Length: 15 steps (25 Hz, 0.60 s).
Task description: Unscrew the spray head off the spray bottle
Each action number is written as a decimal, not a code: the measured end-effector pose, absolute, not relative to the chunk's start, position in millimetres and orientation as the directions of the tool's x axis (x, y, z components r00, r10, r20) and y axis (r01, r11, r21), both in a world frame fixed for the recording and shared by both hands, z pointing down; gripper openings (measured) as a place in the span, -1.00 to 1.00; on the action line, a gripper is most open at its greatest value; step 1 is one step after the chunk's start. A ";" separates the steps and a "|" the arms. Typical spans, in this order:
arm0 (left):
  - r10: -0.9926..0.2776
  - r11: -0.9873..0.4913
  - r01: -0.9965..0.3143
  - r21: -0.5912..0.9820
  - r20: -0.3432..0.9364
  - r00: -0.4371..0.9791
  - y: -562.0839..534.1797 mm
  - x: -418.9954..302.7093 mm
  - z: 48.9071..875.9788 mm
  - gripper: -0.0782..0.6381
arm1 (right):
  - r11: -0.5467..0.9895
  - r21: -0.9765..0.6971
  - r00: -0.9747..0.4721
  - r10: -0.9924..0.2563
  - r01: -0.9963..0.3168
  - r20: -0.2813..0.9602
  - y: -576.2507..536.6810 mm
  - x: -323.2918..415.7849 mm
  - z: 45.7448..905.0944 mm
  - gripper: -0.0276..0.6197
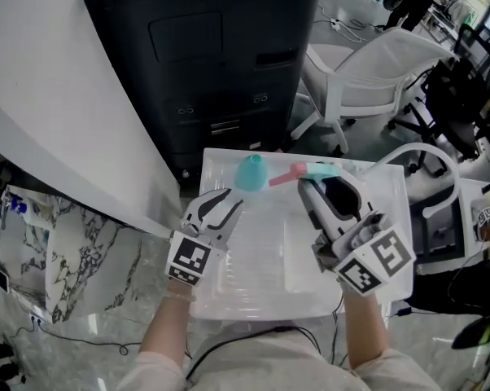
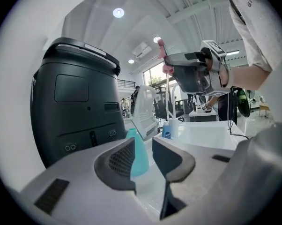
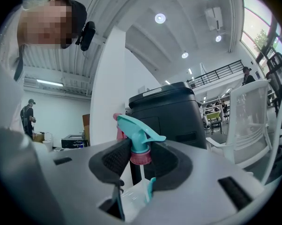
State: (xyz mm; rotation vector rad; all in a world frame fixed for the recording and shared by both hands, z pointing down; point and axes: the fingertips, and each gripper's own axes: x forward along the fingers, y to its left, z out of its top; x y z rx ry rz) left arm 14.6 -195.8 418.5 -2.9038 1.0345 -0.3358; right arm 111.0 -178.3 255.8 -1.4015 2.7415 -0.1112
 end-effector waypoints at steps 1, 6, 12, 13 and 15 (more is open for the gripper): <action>-0.636 -0.771 -0.629 -0.102 0.185 0.749 -190.8 10.4 415.2 -0.49 | 0.581 -0.091 -0.582 -0.813 -0.809 -0.019 -172.7 110.7 255.3 -0.49; -0.651 -0.756 -0.652 -0.052 0.156 0.743 -163.8 -9.4 400.2 -0.76 | 0.563 -0.087 -0.563 -0.826 -0.822 -0.025 -141.1 109.5 249.6 -0.49; -0.666 -0.742 -0.670 -0.037 0.158 0.729 -130.1 -23.0 388.1 -0.77 | 0.530 -0.077 -0.530 -0.848 -0.844 -0.022 -102.9 108.2 253.5 -0.49; -0.668 -0.739 -0.672 -0.034 0.157 0.727 -124.8 -25.2 386.9 -0.77 | 0.523 -0.077 -0.523 -0.852 -0.849 -0.019 -97.1 108.5 255.1 -0.49; -0.669 -0.738 -0.674 -0.031 0.159 0.726 -113.3 -29.3 385.4 -0.77 | 0.508 -0.080 -0.509 -0.861 -0.858 -0.012 -85.6 110.3 259.7 -0.49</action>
